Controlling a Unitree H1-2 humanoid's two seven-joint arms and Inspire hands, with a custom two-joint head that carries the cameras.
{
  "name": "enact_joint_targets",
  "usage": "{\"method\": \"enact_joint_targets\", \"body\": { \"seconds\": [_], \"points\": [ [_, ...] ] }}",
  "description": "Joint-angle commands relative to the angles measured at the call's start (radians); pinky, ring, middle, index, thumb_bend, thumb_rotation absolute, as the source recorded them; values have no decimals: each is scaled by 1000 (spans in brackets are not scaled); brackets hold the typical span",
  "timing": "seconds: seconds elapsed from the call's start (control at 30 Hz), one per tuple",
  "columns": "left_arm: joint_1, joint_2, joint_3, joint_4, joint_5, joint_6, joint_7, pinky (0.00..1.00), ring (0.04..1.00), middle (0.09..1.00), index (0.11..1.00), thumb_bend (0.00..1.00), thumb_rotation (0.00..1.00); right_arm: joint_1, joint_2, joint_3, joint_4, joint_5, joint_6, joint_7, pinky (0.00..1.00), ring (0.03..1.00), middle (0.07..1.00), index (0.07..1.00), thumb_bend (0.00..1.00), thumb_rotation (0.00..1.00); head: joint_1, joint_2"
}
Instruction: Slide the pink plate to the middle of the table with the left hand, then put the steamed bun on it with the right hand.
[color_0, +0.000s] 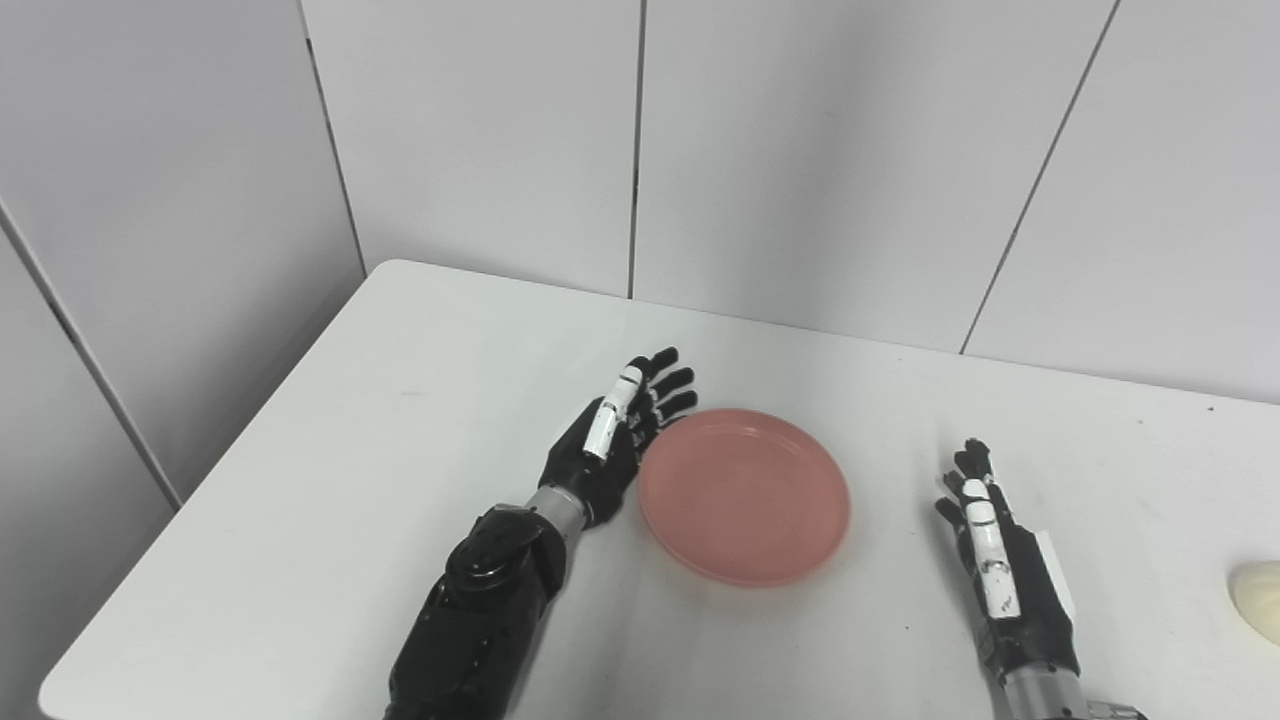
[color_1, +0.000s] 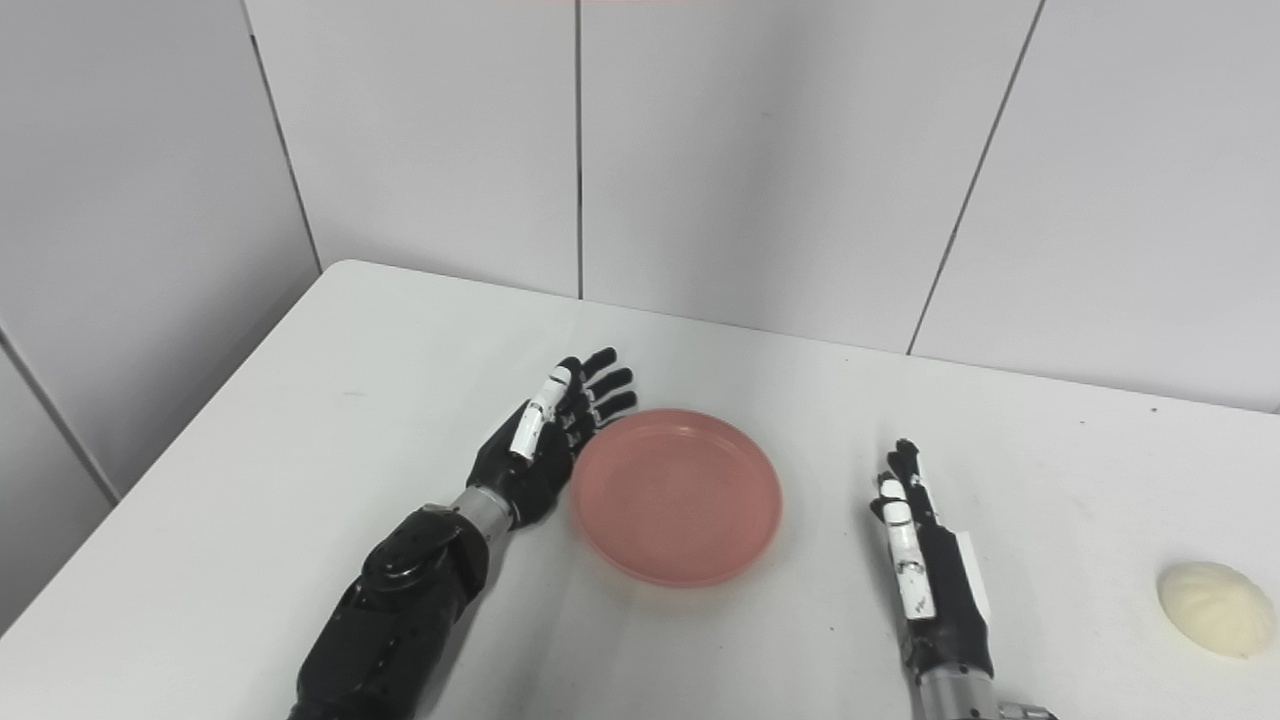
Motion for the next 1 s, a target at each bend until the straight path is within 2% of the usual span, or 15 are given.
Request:
{"method": "enact_joint_targets", "body": {
  "seconds": [0.0,0.27,0.47,0.97],
  "points": [
    [48,-5,-16,56,1,70,-26,908,912,924,923,359,1000,28,6,10,25,-19,43,-4,950,965,983,997,213,1000,-11,2],
    [76,-17,-13,50,-36,101,-76,880,885,900,897,385,1000,30,14,22,27,-43,44,-23,931,955,976,992,231,1000,-51,8],
    [93,-20,-10,24,-63,130,-83,876,883,896,889,397,1000,32,17,32,18,-59,52,-37,919,944,968,985,227,1000,-71,14],
    [95,0,-7,33,-52,109,-81,911,909,920,913,394,1000,28,32,28,15,-59,66,-46,919,944,969,984,253,1000,-126,16]
  ]
}}
